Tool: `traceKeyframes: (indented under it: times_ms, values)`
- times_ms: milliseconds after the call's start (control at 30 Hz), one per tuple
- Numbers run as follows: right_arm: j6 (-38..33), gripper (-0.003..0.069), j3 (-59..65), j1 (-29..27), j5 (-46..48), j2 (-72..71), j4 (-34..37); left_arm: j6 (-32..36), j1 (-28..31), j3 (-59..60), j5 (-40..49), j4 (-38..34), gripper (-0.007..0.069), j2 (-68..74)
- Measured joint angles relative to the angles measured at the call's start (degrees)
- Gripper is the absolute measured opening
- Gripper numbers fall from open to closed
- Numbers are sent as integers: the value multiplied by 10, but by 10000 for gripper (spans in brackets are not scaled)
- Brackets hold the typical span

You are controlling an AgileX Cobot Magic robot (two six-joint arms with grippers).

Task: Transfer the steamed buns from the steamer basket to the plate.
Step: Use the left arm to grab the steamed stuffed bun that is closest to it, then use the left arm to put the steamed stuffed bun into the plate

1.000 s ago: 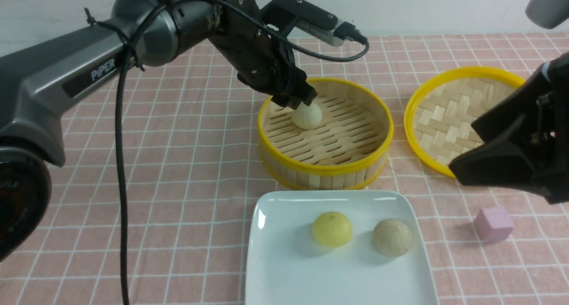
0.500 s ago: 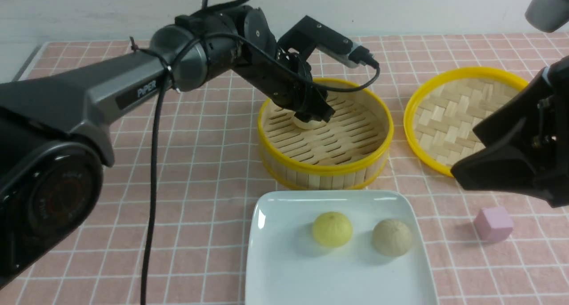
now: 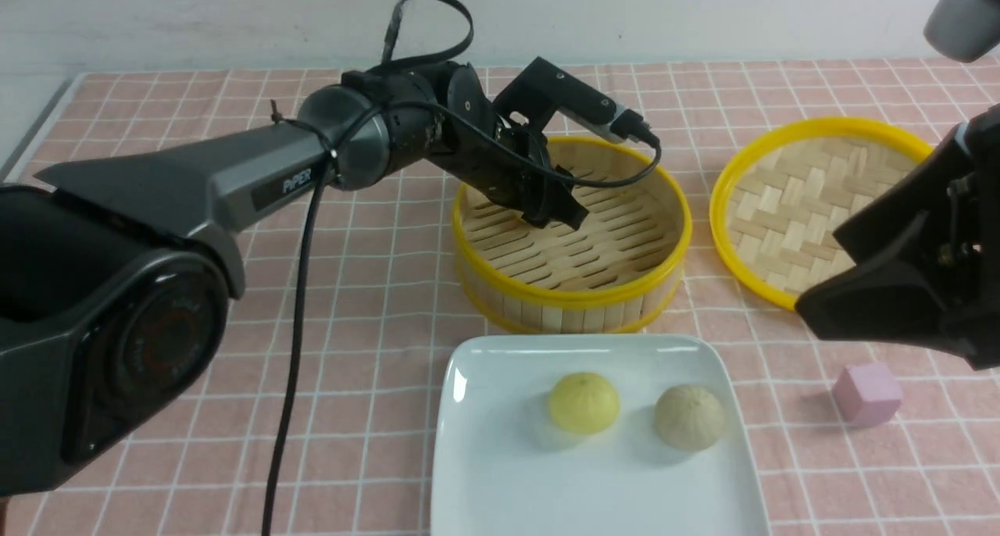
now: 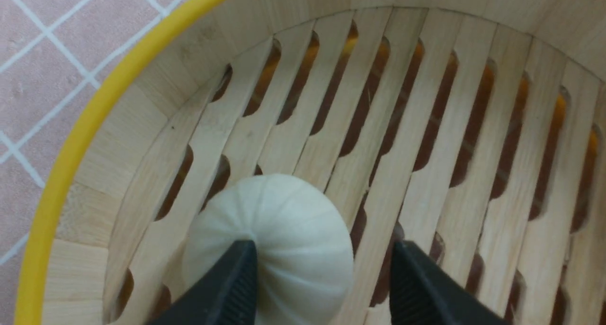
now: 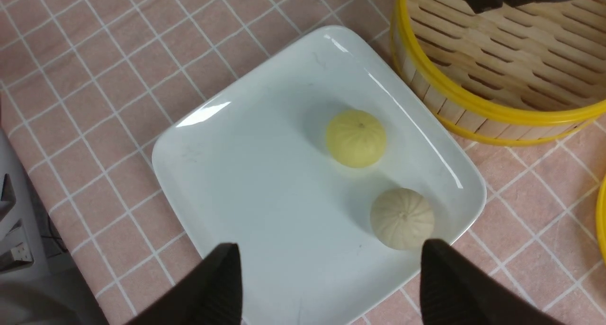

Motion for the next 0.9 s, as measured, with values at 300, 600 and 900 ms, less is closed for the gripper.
traceKeyframes:
  times_ms: [300,600,900]
  values:
    - [0,495,0,0,0,0,0,0,0,0,-18,8,281,0]
    - [0,495,0,0,6,0,0,0,0,0,-38,8,41,25]
    - [0,495,0,0,6,0,0,-4,-1,0,-5,10,31,-1]
